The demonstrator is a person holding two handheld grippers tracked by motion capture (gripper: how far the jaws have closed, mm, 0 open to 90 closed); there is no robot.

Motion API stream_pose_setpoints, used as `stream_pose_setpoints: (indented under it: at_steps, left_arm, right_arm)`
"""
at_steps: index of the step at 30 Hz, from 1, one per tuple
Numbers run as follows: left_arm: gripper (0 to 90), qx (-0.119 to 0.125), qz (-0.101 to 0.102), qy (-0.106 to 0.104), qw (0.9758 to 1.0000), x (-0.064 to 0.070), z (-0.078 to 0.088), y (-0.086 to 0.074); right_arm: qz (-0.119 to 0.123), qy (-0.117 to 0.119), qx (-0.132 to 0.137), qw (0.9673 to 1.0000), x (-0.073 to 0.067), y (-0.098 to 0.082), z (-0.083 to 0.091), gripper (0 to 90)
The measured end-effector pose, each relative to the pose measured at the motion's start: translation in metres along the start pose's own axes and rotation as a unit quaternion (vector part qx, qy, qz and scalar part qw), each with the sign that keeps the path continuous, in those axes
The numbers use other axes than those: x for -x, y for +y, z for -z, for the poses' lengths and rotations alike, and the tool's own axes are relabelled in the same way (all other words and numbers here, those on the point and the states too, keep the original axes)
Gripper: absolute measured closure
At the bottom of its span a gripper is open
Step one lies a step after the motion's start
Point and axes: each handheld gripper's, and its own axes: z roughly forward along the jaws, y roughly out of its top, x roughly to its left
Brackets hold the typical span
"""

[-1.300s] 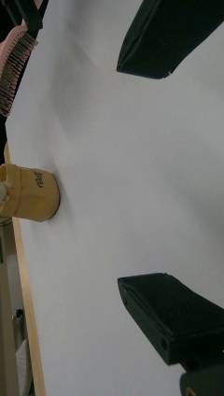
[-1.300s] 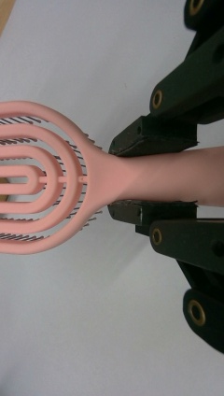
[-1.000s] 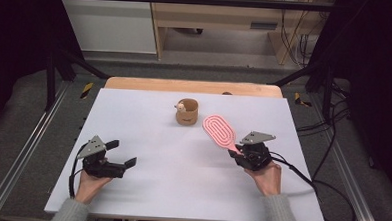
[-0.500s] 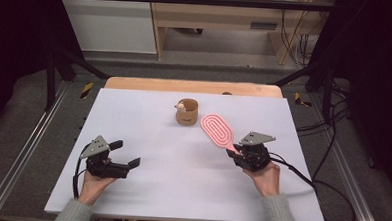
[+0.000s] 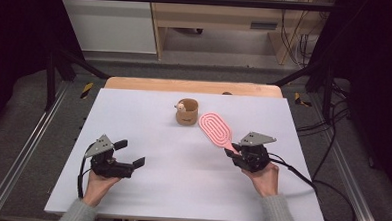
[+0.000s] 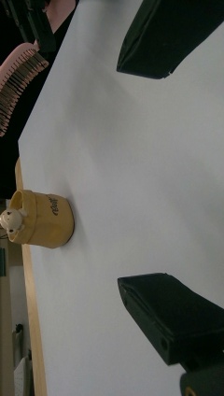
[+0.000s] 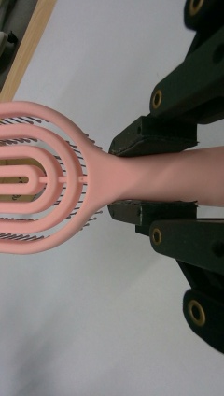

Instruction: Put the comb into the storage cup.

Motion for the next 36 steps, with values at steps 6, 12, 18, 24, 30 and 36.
stream_pose_setpoints:
  at_steps: [6,12,18,24,30,36]
  left_arm:
    - [0.2,0.000,0.006,-0.002,1.0000,0.002,-0.003,0.004]
    - [0.2,0.003,0.013,-0.007,0.9999,0.007,-0.006,0.009]
    - [0.2,0.009,0.017,-0.012,0.9997,0.011,-0.010,0.014]
    - [0.2,0.015,0.017,-0.021,0.9995,0.017,-0.017,0.021]
    - [0.2,0.019,0.017,-0.032,0.9992,0.025,-0.026,0.027]
    - [0.2,0.021,0.018,-0.039,0.9989,0.031,-0.034,0.031]
  right_arm:
    - [-0.001,0.002,-0.001,1.0000,-0.001,0.000,-0.001,69.4]
    - [0.000,0.000,0.000,1.0000,-0.002,-0.001,-0.001,69.4]
    - [0.000,-0.001,0.007,1.0000,-0.003,-0.002,0.000,69.4]
    - [-0.002,0.000,0.012,0.9999,-0.004,-0.002,0.002,69.4]
    - [-0.002,0.002,0.015,0.9999,-0.005,-0.002,0.004,69.4]
    - [-0.004,0.004,0.019,0.9998,-0.005,-0.002,0.005,69.4]
